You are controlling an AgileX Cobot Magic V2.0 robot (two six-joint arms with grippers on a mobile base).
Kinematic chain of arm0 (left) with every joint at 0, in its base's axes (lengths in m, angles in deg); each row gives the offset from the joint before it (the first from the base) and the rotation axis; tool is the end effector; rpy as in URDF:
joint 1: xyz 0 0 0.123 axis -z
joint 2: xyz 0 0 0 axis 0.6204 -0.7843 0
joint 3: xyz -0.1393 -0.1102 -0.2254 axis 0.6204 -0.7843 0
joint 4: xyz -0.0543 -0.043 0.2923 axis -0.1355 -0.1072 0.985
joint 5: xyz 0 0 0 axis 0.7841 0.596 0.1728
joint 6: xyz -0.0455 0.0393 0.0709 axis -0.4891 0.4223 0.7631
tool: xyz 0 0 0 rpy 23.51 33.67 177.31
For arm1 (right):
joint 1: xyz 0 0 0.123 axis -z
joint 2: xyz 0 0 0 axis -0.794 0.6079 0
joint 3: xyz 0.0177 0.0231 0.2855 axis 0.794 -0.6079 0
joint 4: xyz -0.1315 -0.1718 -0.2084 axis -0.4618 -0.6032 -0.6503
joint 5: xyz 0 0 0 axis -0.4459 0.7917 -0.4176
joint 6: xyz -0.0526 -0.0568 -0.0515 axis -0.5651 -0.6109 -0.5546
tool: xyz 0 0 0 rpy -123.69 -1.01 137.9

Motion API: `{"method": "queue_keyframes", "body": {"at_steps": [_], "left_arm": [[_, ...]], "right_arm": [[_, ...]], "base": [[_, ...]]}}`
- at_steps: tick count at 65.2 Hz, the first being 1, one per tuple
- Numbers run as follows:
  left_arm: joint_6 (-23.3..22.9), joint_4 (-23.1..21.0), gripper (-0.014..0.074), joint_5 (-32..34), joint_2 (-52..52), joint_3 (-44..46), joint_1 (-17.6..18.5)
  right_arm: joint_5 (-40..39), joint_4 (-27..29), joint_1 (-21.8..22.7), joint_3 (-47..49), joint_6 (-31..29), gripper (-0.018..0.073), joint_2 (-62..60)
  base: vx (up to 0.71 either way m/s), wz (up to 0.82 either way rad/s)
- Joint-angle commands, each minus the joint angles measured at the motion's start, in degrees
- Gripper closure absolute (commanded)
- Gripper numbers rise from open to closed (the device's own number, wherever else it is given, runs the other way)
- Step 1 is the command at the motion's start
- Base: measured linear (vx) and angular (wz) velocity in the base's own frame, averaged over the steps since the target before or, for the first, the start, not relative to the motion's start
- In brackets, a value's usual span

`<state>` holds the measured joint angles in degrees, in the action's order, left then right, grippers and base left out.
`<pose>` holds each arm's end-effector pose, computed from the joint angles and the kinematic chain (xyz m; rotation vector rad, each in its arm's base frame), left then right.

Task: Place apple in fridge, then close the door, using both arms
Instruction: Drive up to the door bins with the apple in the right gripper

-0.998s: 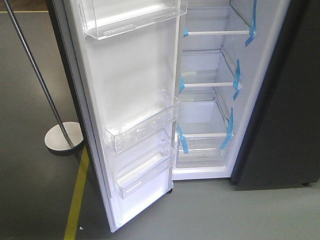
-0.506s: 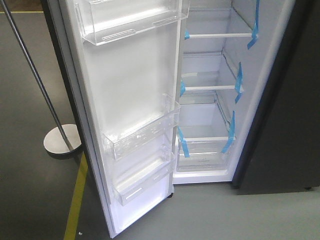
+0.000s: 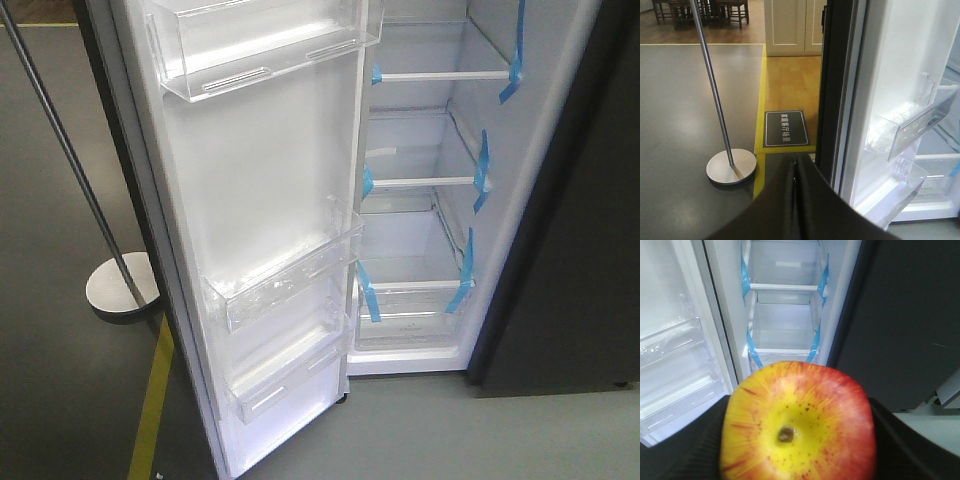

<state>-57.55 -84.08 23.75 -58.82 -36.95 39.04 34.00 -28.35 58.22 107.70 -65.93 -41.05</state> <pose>0.1041 0.0008 0.1793 -0.1058 1.7675 -0.0706 0.2052 -0.0149 0.3732 0.0051 2.1400 -0.0316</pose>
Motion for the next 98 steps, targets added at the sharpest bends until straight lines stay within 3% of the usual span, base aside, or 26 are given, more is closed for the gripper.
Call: {"method": "queue_keyframes", "body": {"at_steps": [1,98], "left_arm": [[-0.2,-0.3,0.0602,4.2,0.8,-1.2,0.1],[-0.2,-0.3,0.0602,4.2,0.8,-1.2,0.1]], "right_arm": [[-4.6,0.1,-0.1,1.7,-0.2,0.0344,-0.2],[-4.6,0.1,-0.1,1.7,-0.2,0.0344,-0.2]], "base": [[0.04,0.0],[0.03,0.01]]}}
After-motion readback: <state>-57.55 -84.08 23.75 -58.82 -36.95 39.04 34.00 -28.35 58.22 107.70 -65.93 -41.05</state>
